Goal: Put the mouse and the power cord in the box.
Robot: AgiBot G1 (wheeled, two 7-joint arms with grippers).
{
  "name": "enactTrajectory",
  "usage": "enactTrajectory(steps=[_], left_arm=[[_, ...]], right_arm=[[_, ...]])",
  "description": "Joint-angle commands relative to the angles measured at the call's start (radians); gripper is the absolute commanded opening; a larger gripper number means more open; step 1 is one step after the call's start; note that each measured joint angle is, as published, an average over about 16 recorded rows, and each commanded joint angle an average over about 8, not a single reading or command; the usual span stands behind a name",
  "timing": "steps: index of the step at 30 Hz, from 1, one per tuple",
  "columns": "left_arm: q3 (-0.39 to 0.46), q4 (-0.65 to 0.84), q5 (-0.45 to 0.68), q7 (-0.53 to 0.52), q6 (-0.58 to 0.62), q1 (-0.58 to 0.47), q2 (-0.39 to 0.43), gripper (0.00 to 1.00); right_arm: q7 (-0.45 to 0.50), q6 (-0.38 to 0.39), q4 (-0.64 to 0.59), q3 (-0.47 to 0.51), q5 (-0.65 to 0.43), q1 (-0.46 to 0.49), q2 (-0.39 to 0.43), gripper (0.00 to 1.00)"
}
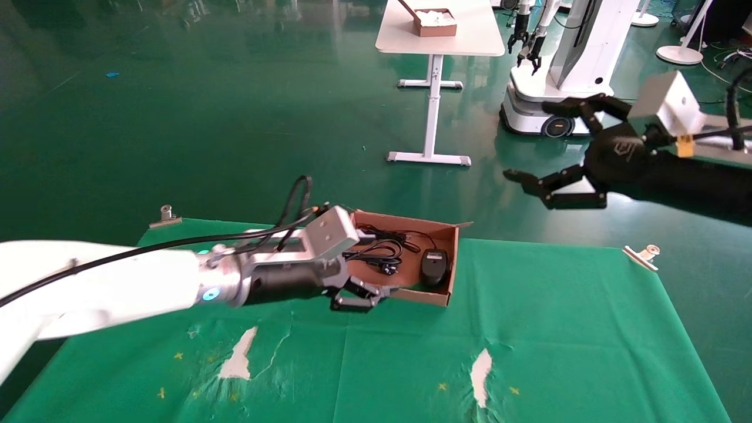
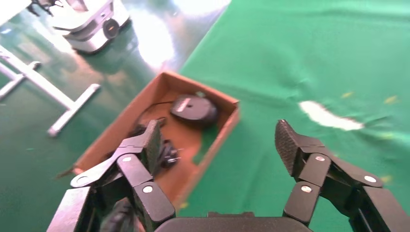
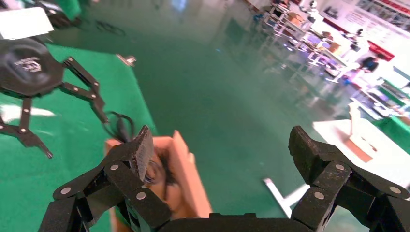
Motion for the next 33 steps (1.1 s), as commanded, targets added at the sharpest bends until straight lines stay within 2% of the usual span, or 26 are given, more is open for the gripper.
enactTrajectory(steps=[1,33], left_arm=[[-0.032,-0.024,-0.030,-0.005,0.031,0.024,-0.026,1.00],[-0.525,-0.393,-0.496,-0.078,0.514,0.397,-0.428,1.00]], right_arm=[[0.026,-0.011,0.036,0.008,0.017,-0.027,0.010,1.00],[0.436,-0.182,0.602,0.128,0.291,-0.456,0.162,1.00]])
